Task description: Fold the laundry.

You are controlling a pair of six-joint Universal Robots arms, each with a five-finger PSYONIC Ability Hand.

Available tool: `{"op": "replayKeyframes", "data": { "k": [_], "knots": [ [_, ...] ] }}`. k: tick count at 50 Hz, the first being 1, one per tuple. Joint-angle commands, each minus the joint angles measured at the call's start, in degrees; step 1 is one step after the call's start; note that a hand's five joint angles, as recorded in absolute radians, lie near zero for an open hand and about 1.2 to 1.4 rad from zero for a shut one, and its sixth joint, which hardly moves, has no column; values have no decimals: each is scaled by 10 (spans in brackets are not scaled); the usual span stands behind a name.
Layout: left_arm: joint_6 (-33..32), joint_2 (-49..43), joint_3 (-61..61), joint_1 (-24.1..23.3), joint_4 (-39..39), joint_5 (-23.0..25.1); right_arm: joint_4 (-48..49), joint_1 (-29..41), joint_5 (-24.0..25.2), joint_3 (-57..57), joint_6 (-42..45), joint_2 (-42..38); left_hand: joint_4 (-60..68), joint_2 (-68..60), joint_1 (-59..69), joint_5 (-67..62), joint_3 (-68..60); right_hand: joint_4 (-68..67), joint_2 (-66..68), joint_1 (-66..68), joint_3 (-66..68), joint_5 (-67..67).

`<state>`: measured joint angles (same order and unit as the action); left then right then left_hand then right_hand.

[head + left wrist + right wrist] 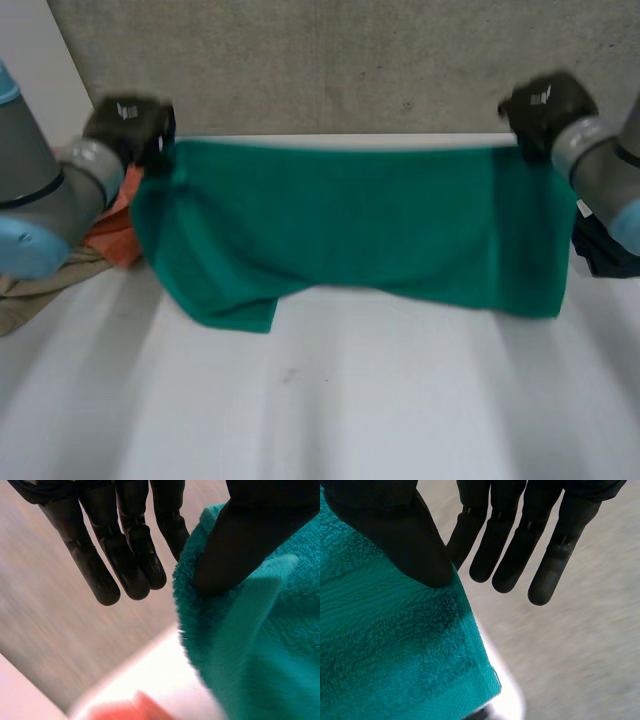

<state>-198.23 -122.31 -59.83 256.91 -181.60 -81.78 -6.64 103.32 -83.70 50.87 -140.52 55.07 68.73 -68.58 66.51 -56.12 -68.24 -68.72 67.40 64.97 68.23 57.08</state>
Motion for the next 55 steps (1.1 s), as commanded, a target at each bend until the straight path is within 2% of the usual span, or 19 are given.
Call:
{"op": "replayKeyframes", "data": {
  "k": [1,2,5,7,15,23,31,35,39,42,43,46,47,51,55],
  "knots": [
    [88,-20,139,-4,-236,-37,289,9,-34,-54,-89,-6,113,-114,135,-139,-118,-113,126,150,118,129],
    [100,-16,142,-4,-257,-43,357,9,-31,-48,-109,1,113,-114,135,-139,-118,-113,126,150,118,129],
    [119,-6,152,-1,-305,-57,446,7,-16,-31,-132,11,113,-114,135,-139,-118,-113,126,150,118,129],
    [121,1,151,-1,-300,-56,448,5,-6,-30,-132,10,113,-114,135,-139,-118,-113,126,150,118,129],
    [122,22,63,11,-233,-25,352,3,46,0,-133,-3,113,-114,135,-139,-118,-113,126,150,118,129],
    [100,29,-139,19,-224,25,270,2,91,96,-121,-22,113,-114,135,-139,-118,-113,126,150,118,129],
    [39,1,-277,15,-199,58,172,0,82,150,-42,-80,113,-114,135,-139,-118,-113,126,150,118,129],
    [5,23,-323,16,-143,79,89,-10,67,171,14,-83,113,-114,135,-139,-118,-113,126,150,118,129],
    [-34,79,-362,19,-48,88,-13,-29,61,203,58,-45,113,-114,135,-139,-118,-113,126,150,118,129],
    [-95,132,-393,29,52,90,-101,-46,59,251,95,10,113,-114,135,-139,-118,-113,126,150,118,129],
    [-136,160,-406,37,107,88,-121,-51,58,262,103,25,113,-114,135,-139,-118,-113,126,150,118,129],
    [-198,199,-421,56,197,89,-191,-78,45,312,167,90,113,-114,135,-139,-118,-113,126,150,118,129],
    [-233,220,-426,68,252,89,-220,-92,39,335,205,120,113,-114,135,-139,-118,-113,126,150,118,129],
    [-301,250,-422,89,354,108,-242,-116,47,368,284,175,113,-114,135,-139,-118,-113,126,150,118,129],
    [-307,239,-386,84,328,131,-201,-108,55,368,277,167,113,-114,135,-139,-118,-113,126,150,118,129]
  ]
}}
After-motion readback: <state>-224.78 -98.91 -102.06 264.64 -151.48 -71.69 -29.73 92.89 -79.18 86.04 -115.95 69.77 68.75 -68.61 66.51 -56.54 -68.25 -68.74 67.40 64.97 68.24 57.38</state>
